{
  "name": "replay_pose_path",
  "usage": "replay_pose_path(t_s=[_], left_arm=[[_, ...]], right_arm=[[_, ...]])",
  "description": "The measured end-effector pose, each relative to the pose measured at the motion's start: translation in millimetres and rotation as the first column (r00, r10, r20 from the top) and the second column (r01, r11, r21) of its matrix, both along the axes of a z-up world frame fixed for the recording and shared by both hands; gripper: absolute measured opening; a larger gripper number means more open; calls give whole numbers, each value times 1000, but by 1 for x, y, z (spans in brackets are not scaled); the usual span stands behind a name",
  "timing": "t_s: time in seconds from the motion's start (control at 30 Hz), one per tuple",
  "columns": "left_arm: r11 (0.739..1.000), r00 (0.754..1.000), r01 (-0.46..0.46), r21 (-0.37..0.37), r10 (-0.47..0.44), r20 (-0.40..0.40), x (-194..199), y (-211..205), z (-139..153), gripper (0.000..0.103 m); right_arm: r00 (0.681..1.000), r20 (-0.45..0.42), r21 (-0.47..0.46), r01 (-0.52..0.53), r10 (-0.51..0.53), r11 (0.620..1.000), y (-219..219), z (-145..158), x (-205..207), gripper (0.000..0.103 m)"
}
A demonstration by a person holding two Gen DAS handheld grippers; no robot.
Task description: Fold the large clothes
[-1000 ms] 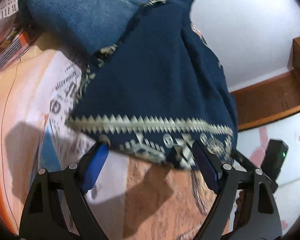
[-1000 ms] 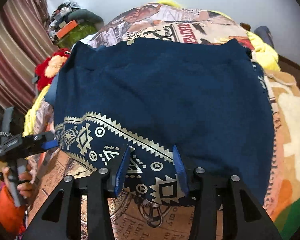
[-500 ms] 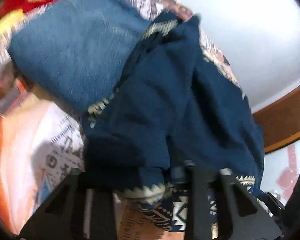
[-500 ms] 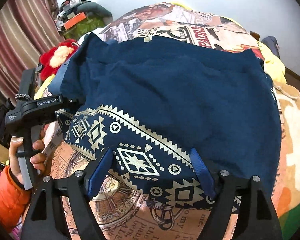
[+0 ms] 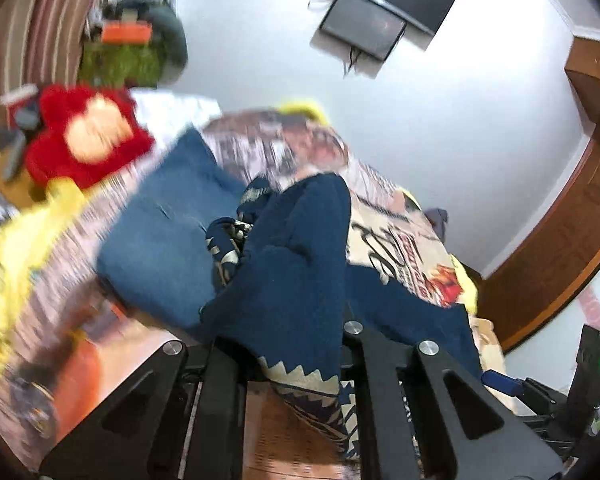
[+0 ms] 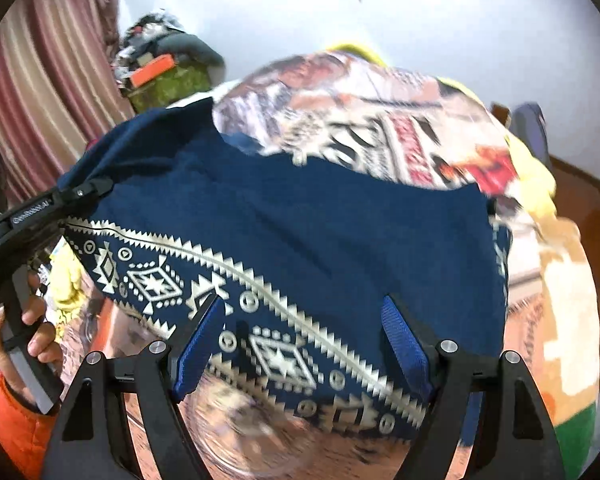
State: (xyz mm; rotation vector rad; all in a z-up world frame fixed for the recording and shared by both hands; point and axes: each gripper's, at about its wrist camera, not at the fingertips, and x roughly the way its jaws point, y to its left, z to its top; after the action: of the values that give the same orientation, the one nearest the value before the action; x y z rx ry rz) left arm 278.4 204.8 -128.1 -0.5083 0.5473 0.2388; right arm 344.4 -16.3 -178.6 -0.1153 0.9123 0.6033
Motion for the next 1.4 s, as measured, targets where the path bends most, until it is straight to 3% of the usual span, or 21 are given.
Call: replay_pose_path(t_s=[0.2, 0.27, 0.4, 0.57, 0.77, 0.87, 0.97, 1.07, 1.2, 1.33, 1.4], left_arm=[[993, 999, -39, 110, 42, -26, -17, 7, 6, 10], [993, 997, -34, 110, 41, -66, -16, 12, -4, 10], [997, 989, -34, 67, 43, -140, -8, 19, -28, 10], [999, 990, -2, 53, 9, -143, 2, 9, -23, 10], [997, 992, 69, -23, -71, -100, 41, -18, 10, 10], [993, 991, 115, -4, -115, -74, 68, -48, 32, 10], [983, 983, 181, 35, -180, -37, 86, -86, 53, 10], [950, 958, 285, 128, -286, -7, 96, -142, 74, 10], [847, 880, 467, 255, -473, -39, 93, -223, 72, 10], [721, 774, 633, 284, -603, -193, 80, -269, 27, 10], [680, 722, 690, 248, -629, -287, 73, -277, -3, 10]], right_arm=[[994, -50, -23, -98, 97, 995, 59, -30, -7, 78], [988, -86, -36, -133, 130, 990, 75, -46, -8, 80], [983, -100, -65, -162, 155, 985, 93, -73, -15, 97], [972, -92, -102, -227, 218, 968, 92, -67, -24, 98], [975, -197, 112, -84, 105, 990, 16, -37, -19, 98], [982, -190, 138, 23, 4, 990, -29, -26, -18, 98], [981, -160, 103, 126, -108, 987, -77, -20, -17, 98], [969, -188, 82, 179, -161, 981, -106, -27, -18, 98], [949, -229, 45, 233, -217, 971, -131, -43, -24, 98], [929, -259, 68, 292, -265, 954, -161, -49, -28, 98], [917, -270, 85, 325, -293, 942, -178, -50, -30, 98]])
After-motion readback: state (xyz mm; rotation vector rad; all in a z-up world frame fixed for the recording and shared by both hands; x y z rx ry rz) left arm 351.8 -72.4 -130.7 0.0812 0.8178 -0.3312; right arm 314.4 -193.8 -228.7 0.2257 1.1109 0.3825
